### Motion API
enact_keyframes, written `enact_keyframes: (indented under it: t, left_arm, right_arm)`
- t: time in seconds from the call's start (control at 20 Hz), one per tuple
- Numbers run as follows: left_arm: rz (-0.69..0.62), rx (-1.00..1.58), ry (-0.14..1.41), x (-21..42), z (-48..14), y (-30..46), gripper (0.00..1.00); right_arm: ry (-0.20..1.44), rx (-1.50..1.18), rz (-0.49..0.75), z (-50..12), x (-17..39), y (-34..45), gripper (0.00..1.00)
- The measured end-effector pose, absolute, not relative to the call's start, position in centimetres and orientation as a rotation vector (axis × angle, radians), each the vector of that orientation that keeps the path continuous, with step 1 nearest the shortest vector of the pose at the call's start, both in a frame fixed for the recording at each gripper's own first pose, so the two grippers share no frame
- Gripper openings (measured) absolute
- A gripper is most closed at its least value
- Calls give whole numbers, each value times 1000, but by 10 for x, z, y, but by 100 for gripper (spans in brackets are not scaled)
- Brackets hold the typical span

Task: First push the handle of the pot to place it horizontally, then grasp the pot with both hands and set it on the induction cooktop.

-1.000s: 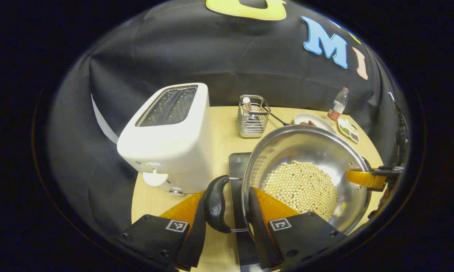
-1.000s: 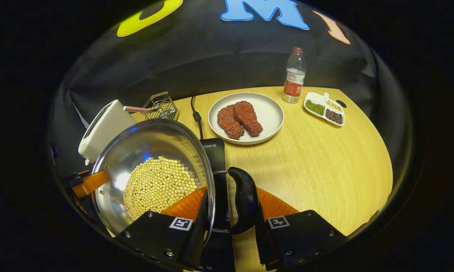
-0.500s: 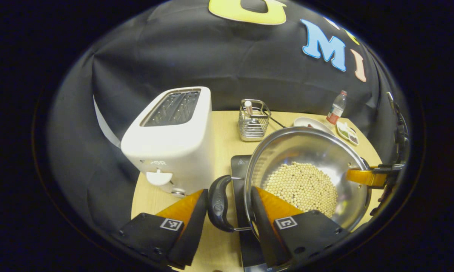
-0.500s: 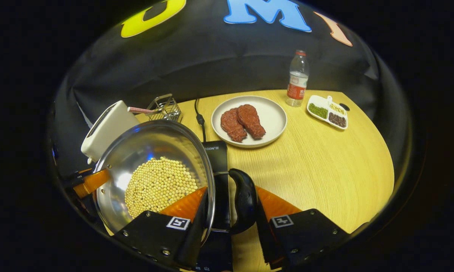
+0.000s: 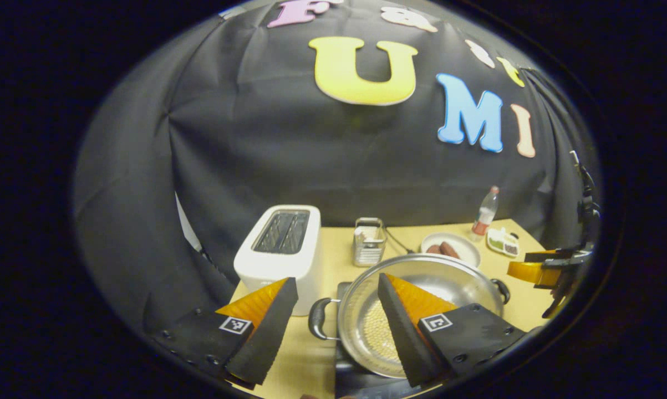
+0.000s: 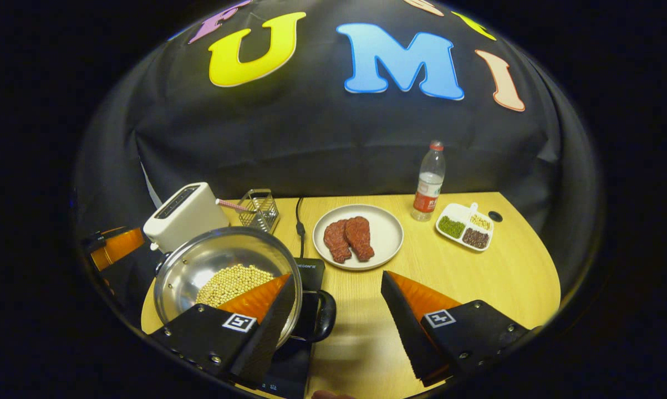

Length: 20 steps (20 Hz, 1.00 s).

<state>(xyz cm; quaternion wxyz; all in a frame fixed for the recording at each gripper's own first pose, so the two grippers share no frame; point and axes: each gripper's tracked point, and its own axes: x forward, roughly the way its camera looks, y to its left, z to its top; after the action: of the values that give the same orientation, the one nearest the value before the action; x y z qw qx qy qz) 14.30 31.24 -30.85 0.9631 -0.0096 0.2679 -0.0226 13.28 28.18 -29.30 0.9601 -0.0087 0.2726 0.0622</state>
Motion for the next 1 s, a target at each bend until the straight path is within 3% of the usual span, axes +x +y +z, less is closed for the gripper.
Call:
enact_keyframes:
  t: [0.25,0.35,0.4,0.6,0.65,0.7,0.75,0.8,0.9,0.95,1.0]
  left_arm:
    - [-86,14,362,118,-214,213,99]
    - [-104,-5,310,108,-183,168,95]
    - [-114,-29,288,103,-167,145,99]
    - [-103,-131,186,84,-101,83,92]
    - [-100,-148,158,80,-85,71,95]
    - [-98,-157,137,75,-72,59,92]
    - [-94,-152,120,68,-61,51,99]
    - [-84,-140,102,62,-52,46,92]
    - [-71,-116,72,49,-35,37,92]
    - [-63,-104,66,41,-32,31,99]
    - [-54,-98,67,33,-29,27,99]
  right_arm:
    - [408,-16,129,-214,110,231,94]
    - [336,-2,124,-175,98,208,95]
    - [293,3,116,-154,94,194,94]
    - [156,-9,87,-83,63,138,94]
    - [135,-14,80,-70,54,124,94]
    - [119,-12,75,-61,49,113,94]
    - [107,-8,72,-55,42,103,94]
    - [102,-4,69,-48,35,91,94]
    - [80,13,69,-34,30,71,94]
    - [77,24,73,-29,28,64,94]
    - [78,30,78,-26,26,58,94]
